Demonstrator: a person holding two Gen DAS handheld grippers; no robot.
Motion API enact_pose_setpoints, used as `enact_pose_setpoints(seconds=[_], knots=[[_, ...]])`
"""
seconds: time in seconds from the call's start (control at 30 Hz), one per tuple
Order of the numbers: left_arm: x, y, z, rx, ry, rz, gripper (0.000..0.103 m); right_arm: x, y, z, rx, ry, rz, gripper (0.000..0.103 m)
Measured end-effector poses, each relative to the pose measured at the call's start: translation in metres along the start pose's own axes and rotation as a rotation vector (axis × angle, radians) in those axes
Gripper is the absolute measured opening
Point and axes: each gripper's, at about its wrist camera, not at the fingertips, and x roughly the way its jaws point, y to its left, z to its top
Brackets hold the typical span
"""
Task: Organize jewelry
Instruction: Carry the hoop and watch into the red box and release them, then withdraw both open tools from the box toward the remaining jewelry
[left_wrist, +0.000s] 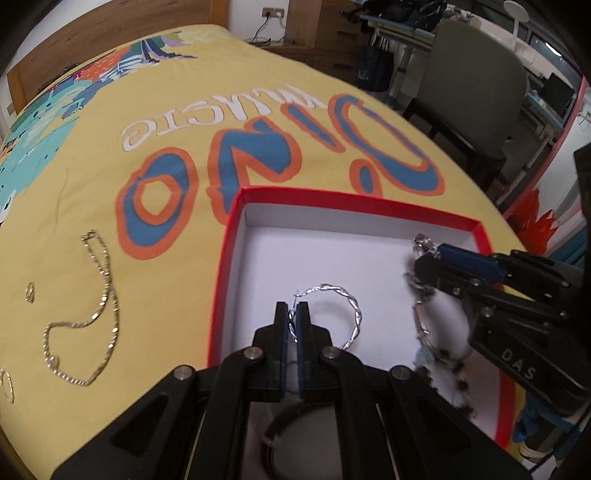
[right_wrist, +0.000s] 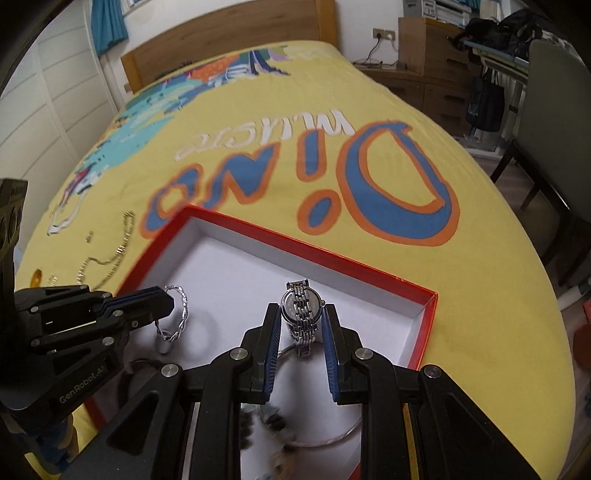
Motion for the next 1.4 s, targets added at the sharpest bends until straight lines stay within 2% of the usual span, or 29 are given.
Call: enact_pose_setpoints(seconds=[0.3, 0.37, 0.43, 0.5, 0.53, 0.57, 0.73, 0.83, 0.97, 1.07, 1.23, 1.4], knots=[[0.013, -0.001, 0.008, 0.014, 0.019, 0.061, 0.005, 0.018, 0.002, 0.004, -0.036, 0.043, -0.039, 0.022], [0.012, 0.000, 0.008, 0.019, 0.020, 0.065, 0.006, 0.015, 0.002, 0.003, -0.034, 0.036, -0.039, 0.025], [0.008, 0.000, 0.007, 0.028, 0.016, 0.065, 0.007, 0.007, 0.000, 0.002, -0.030, 0.019, -0.044, 0.027], [0.001, 0.002, 0.005, 0.026, 0.002, 0.058, 0.013, -0.001, -0.002, 0.001, -0.021, 0.008, -0.039, 0.027], [-0.003, 0.002, 0.005, 0.024, -0.001, 0.055, 0.023, -0.005, -0.004, 0.001, -0.019, 0.000, -0.038, 0.028], [-0.005, 0.002, 0.005, 0.023, -0.001, 0.038, 0.027, -0.012, -0.004, 0.000, -0.015, -0.010, -0.042, 0.030], [-0.026, -0.002, -0.001, 0.036, -0.012, 0.028, 0.030, -0.042, -0.003, -0.005, 0.000, -0.044, -0.028, 0.033], [-0.051, 0.002, -0.010, 0.018, -0.048, 0.019, 0.030, -0.063, 0.003, -0.013, 0.004, -0.064, -0.019, 0.033], [-0.099, 0.014, -0.034, 0.028, -0.110, 0.028, 0.030, -0.091, 0.017, -0.024, -0.003, -0.089, -0.006, 0.034], [-0.130, 0.032, -0.053, 0.008, -0.120, 0.047, 0.030, -0.113, 0.033, -0.032, -0.001, -0.117, 0.016, 0.037], [-0.180, 0.080, -0.103, -0.065, -0.118, 0.085, 0.030, -0.147, 0.070, -0.053, -0.004, -0.162, 0.070, 0.040], [-0.227, 0.131, -0.158, -0.120, -0.133, 0.170, 0.030, -0.168, 0.109, -0.071, -0.022, -0.181, 0.125, 0.042]])
